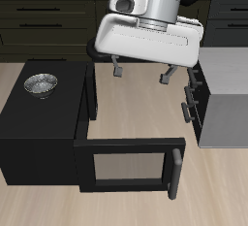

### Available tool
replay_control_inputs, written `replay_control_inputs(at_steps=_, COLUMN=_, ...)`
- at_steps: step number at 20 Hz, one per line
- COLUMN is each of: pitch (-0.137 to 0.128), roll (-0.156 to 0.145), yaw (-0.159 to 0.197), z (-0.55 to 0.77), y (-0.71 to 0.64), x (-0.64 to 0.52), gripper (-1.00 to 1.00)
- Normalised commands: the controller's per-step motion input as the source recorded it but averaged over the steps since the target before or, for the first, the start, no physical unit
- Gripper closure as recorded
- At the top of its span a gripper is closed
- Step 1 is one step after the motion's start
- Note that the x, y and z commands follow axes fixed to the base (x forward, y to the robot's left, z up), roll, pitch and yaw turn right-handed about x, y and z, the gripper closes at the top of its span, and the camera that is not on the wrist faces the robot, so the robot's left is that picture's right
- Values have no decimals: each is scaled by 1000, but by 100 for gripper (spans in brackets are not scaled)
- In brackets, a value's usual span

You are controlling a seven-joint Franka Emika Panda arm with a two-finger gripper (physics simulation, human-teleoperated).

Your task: Close the top and middle drawer of the white cabinet and close the microwave

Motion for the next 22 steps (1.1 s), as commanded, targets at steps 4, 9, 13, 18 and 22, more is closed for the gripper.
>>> replay_control_inputs(at_steps=4, pitch=-11, roll=-40, yaw=-14, z=-94, y=6, x=194, gripper=-100)
replay_control_inputs(at_steps=9, pitch=-42, roll=-16, yaw=-31, z=-27, y=-66, x=101, gripper=-100)
replay_control_inputs(at_steps=13, pitch=20, roll=-2, yaw=-23, z=-91, y=-56, x=109, gripper=-100)
replay_control_inputs(at_steps=18, pitch=3, roll=4, yaw=-11, z=-33, y=53, x=65, gripper=-100)
replay_control_inputs(at_steps=22, pitch=-13, roll=10, yaw=6, z=-52, y=144, x=62, gripper=-100)
